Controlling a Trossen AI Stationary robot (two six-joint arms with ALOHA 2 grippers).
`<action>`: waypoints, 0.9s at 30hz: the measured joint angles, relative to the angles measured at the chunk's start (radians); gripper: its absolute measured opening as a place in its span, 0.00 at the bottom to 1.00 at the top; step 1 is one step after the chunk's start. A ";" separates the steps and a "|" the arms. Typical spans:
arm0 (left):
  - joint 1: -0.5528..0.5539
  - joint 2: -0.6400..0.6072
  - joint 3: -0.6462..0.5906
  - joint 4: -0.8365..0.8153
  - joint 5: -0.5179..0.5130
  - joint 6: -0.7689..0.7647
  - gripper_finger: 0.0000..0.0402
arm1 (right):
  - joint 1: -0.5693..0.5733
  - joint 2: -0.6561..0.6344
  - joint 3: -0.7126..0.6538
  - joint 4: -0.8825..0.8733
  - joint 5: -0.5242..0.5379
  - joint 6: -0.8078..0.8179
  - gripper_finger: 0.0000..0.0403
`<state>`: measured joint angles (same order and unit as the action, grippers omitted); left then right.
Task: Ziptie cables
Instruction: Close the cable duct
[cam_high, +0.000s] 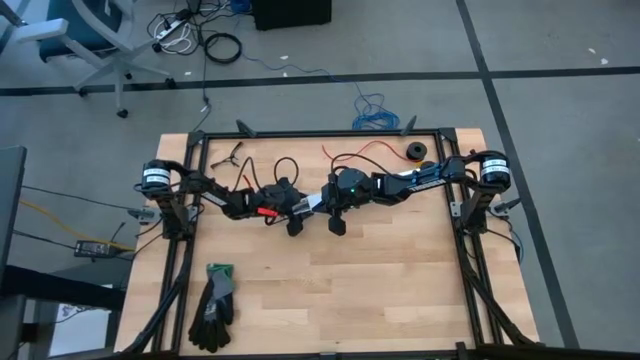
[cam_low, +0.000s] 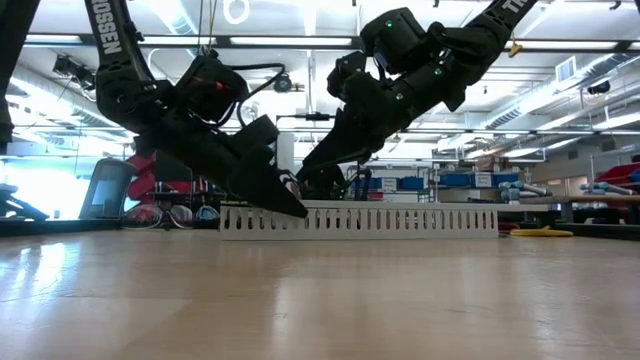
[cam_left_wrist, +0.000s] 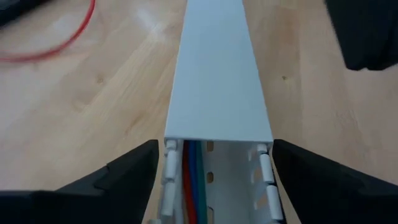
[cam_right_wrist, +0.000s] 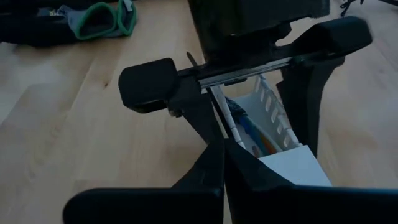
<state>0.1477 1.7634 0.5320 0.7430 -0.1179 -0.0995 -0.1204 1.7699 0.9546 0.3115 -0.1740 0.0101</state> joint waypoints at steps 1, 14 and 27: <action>-0.003 0.000 0.000 -0.004 0.000 -0.029 0.81 | 0.000 0.000 0.000 0.000 0.000 -0.002 0.00; -0.063 -0.099 -0.071 -0.005 -0.097 0.012 0.81 | 0.000 -0.001 0.000 -0.016 -0.004 -0.003 0.00; -0.077 -0.086 -0.097 0.004 -0.088 0.014 0.81 | 0.000 -0.001 0.001 -0.015 -0.004 -0.002 0.00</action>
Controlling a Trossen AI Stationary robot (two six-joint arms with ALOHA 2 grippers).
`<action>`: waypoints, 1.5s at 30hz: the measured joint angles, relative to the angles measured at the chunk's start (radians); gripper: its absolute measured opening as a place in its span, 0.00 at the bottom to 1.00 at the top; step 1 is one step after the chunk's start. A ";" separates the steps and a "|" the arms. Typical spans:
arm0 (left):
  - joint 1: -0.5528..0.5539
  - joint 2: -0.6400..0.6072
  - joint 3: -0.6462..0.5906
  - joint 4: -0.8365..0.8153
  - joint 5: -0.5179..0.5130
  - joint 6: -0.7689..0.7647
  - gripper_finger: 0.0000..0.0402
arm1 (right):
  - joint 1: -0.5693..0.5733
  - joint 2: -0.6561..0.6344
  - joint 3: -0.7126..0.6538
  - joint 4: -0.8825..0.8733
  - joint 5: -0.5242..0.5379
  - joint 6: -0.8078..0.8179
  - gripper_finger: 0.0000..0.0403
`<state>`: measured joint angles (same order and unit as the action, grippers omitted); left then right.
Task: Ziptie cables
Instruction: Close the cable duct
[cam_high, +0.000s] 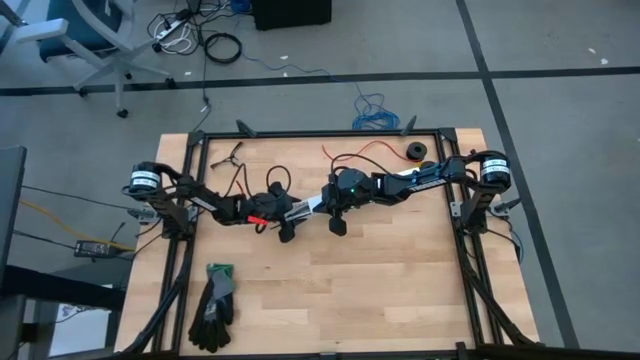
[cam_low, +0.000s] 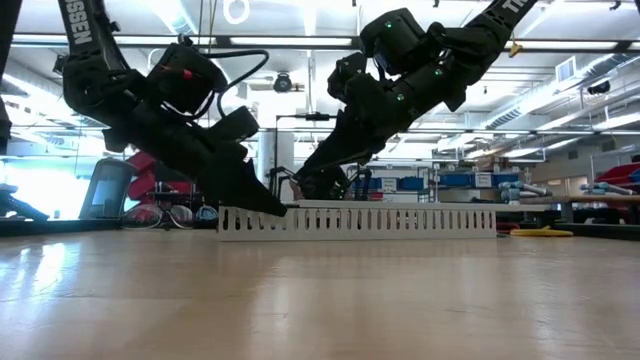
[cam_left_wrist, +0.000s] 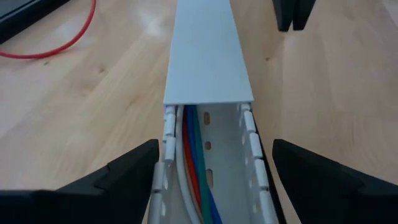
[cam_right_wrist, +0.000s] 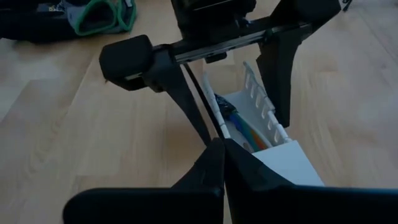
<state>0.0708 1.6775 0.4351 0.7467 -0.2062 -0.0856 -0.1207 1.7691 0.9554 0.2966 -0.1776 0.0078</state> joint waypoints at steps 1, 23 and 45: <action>0.000 0.000 0.000 0.001 0.000 0.000 0.81 | 0.000 0.000 0.000 0.000 0.000 0.000 0.00; 0.000 0.000 0.000 -0.026 0.000 -0.001 0.70 | -0.031 0.000 0.000 -0.122 0.144 0.042 0.00; 0.000 0.000 0.001 -0.035 0.000 0.002 0.65 | -0.024 -0.064 0.000 -0.339 0.237 0.105 0.00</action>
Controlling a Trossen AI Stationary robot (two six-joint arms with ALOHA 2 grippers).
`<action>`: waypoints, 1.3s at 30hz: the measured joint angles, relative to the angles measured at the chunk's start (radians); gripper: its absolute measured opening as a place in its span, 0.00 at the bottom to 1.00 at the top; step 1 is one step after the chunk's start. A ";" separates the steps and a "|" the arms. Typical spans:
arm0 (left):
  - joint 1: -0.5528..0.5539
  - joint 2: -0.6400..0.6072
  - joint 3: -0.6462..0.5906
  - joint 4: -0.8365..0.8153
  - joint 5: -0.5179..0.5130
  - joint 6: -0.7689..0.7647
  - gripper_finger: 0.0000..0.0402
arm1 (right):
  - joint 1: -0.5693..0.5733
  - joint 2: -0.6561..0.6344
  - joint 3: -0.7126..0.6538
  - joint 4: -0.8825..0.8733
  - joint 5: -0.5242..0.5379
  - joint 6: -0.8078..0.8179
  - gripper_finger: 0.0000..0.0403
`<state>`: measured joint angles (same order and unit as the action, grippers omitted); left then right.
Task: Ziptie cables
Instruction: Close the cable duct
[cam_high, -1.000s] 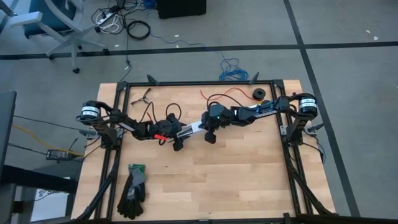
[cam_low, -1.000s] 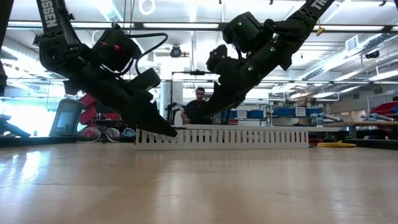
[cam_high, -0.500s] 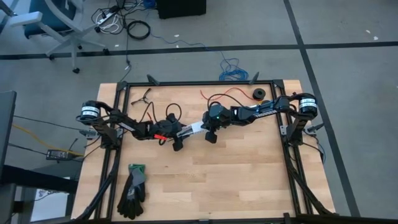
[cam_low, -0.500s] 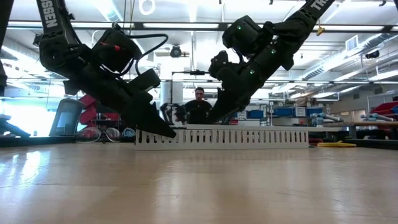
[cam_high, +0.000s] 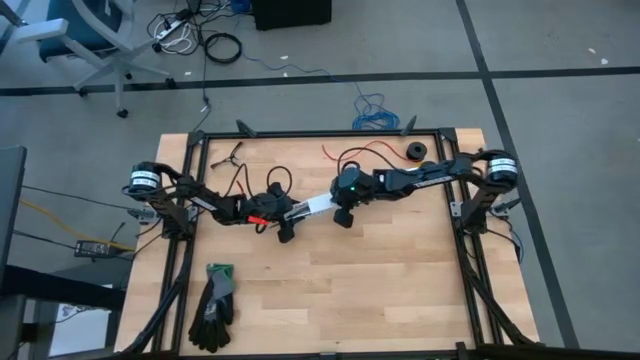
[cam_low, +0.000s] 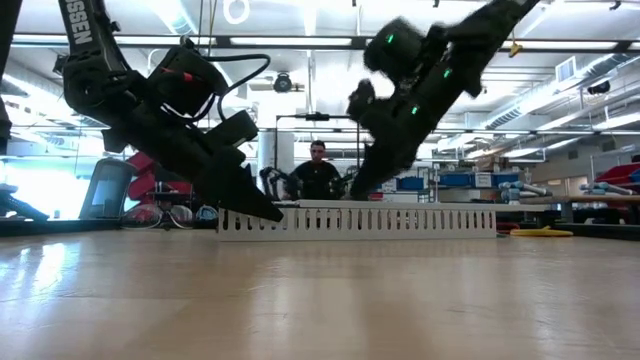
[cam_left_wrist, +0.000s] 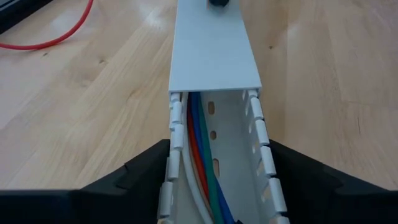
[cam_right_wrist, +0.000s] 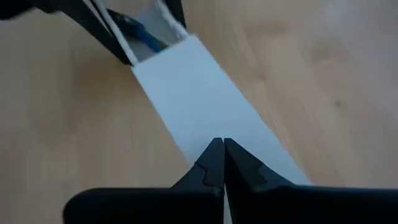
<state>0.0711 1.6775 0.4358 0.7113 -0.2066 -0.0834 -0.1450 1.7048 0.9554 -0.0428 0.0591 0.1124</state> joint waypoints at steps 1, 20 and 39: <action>0.000 0.000 0.000 0.000 0.000 0.000 0.65 | -0.009 0.025 0.000 0.018 -0.028 0.003 0.00; 0.000 0.000 0.000 -0.005 -0.002 0.005 0.65 | 0.018 0.039 0.123 0.198 -0.162 -0.168 0.00; 0.000 0.001 0.000 0.048 -0.002 -0.030 0.65 | 0.041 0.011 0.120 0.075 -0.136 -0.155 0.00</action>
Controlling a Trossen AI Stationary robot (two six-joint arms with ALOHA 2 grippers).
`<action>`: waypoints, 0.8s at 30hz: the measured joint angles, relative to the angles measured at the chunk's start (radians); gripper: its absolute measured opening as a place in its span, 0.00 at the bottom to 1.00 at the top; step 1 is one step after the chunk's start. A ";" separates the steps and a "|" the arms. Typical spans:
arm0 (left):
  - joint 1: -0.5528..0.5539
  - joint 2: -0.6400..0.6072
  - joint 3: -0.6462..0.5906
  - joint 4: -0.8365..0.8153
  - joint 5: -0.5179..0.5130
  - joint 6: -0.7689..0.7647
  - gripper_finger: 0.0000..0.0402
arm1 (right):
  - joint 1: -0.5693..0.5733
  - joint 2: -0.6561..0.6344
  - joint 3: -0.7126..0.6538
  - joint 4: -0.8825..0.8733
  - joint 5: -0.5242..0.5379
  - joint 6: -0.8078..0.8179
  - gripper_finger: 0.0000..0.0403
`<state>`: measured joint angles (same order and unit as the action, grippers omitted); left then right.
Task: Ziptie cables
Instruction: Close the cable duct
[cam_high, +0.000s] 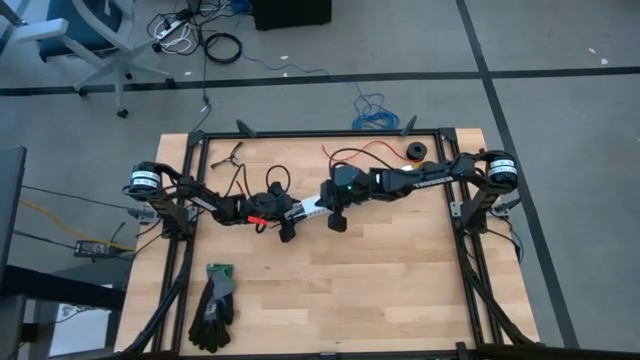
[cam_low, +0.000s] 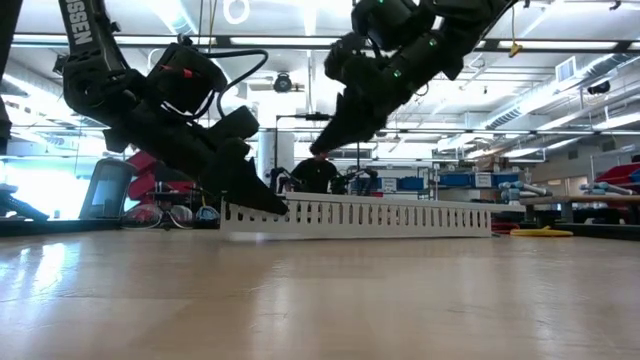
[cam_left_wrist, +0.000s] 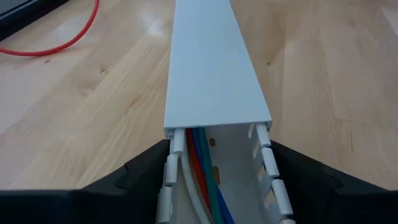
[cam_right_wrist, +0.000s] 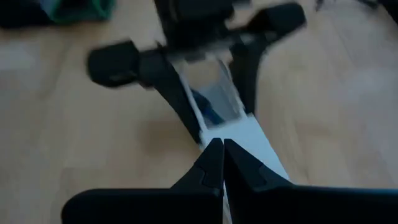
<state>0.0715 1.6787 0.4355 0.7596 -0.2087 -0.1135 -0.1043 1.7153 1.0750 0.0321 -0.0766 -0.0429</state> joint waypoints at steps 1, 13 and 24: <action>0.000 0.000 0.000 0.000 0.000 0.001 0.65 | 0.000 0.000 -0.010 -0.002 0.019 0.006 0.00; 0.000 0.000 0.000 0.000 0.042 0.004 0.71 | -0.005 0.000 -0.101 0.020 0.047 0.077 0.00; 0.000 -0.019 0.000 -0.027 0.042 0.010 0.76 | -0.005 0.000 -0.102 0.025 0.046 0.079 0.00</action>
<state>0.0719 1.6593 0.4355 0.7323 -0.1671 -0.1030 -0.1093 1.7153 0.9726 0.0570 -0.0303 0.0357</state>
